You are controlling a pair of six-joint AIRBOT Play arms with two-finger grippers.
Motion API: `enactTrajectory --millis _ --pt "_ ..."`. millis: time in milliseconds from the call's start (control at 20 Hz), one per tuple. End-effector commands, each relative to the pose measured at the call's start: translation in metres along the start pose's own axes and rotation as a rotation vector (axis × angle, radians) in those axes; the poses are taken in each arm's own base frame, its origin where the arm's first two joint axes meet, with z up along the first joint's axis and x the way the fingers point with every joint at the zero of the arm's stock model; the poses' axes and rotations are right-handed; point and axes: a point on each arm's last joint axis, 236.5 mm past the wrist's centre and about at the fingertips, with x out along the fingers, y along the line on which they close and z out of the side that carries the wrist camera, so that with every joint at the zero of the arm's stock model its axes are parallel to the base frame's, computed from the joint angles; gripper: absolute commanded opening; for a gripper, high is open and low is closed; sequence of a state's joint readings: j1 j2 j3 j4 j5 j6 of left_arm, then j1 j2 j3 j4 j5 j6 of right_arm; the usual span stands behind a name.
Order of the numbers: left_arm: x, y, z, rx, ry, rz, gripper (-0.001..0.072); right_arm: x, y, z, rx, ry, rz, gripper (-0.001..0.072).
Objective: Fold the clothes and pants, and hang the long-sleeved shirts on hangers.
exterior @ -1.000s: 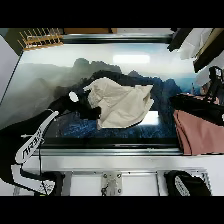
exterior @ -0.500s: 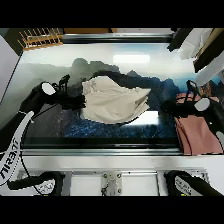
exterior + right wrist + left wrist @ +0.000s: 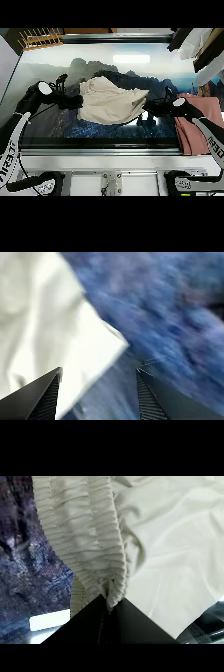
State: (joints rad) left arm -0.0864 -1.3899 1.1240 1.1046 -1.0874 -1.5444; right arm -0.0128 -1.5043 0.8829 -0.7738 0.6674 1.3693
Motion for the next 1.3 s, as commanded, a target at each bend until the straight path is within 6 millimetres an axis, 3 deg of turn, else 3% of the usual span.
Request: enactTrajectory --millis 0,150,200,300,400,500,550,650,750,850,950,1050,1150,1250 --pt "-0.001 0.001 0.0 0.003 -0.001 0.002 0.0009 0.017 0.016 0.0 -0.042 -0.028 0.013 0.0481" --pt "-0.001 0.001 0.0 0.003 0.0 0.002 0.0009 0.019 0.02 0.003 -0.061 -0.051 0.009 0.0154" --pt "-0.001 0.0 0.0 0.002 0.001 0.002 0.0009 0.019 0.019 0.006 -0.066 -0.063 0.004 0.0002" --pt "-0.002 0.001 0.0 0.004 -0.001 0.004 0.0009 0.011 0.024 0.015 -0.094 -0.093 0.004 0.0" --pt "-0.025 0.005 0.011 0.023 -0.052 0.03 0.0008 -0.027 0.042 0.046 -0.213 -0.175 0.0 -0.0001" --pt "-0.076 0.0 0.027 0.058 -0.132 0.043 0.0008 -0.104 0.073 0.096 -0.371 -0.329 -0.017 -0.0001" --pt "-0.108 -0.008 0.033 0.082 -0.182 0.045 0.0008 -0.157 0.095 0.119 -0.44 -0.429 -0.019 -0.0001" --pt "-0.177 -0.039 0.035 0.156 -0.305 0.028 0.0008 -0.272 0.147 0.146 -0.535 -0.665 0.008 -0.0001" --pt "-0.235 -0.076 0.021 0.232 -0.421 -0.003 0.0008 -0.385 0.196 0.147 -0.609 -0.916 0.051 -0.0001" --pt "-0.278 -0.111 -0.002 0.296 -0.52 -0.049 0.0008 -0.471 0.236 0.122 -0.673 -1.099 0.107 -0.0001" --pt "-0.309 -0.143 -0.034 0.361 -0.587 -0.112 0.0008 -0.534 0.259 0.091 -0.714 -1.236 0.152 -0.0001" --pt "-0.332 -0.168 -0.069 0.392 -0.622 -0.191 0.0008 -0.581 0.269 0.062 -0.733 -1.358 0.185 -0.0001" --pt "-0.347 -0.186 -0.099 0.382 -0.627 -0.279 0.0008 -0.612 0.274 0.039 -0.744 -1.444 0.21 -0.0001" --pt "-0.356 -0.199 -0.122 0.362 -0.606 -0.354 0.0008 -0.63 0.277 0.024 -0.75 -1.492 0.226 -0.0001"
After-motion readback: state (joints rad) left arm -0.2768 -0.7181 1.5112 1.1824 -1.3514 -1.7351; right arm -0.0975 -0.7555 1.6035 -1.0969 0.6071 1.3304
